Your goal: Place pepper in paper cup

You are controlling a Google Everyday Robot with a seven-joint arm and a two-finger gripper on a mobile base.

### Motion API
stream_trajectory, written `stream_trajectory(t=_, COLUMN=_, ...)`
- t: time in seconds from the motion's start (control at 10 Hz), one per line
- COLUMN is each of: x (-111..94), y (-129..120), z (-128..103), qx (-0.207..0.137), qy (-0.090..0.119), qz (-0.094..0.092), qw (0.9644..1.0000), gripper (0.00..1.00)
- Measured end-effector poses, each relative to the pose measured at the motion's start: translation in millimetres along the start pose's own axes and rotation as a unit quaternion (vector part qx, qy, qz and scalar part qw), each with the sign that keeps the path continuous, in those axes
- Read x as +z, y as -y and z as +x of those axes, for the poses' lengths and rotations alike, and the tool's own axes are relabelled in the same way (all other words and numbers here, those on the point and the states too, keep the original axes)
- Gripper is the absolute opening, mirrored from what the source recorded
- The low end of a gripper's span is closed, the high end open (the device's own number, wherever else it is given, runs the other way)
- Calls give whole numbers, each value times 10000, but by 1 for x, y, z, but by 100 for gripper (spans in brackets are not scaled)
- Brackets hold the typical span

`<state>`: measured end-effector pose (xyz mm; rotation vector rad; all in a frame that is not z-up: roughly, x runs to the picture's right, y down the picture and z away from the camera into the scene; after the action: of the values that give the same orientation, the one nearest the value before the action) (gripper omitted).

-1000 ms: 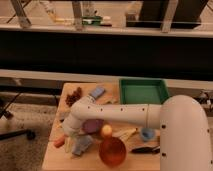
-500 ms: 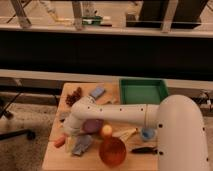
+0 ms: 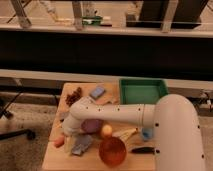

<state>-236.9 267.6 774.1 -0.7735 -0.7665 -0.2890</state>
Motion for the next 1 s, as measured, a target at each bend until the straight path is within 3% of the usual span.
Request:
stream_trajectory(t=0.6, x=11, y=4, z=-5, qx=21, qy=-3, qz=-58, qw=10000, gripper=80)
stream_trajectory(t=0.7, x=13, y=5, z=-6, qx=19, qy=2, qz=-63, qw=10000, gripper=76)
stream_trajectory(t=1.0, x=15, y=6, z=-7, qx=9, qy=6, qz=-69, qw=10000, gripper=48)
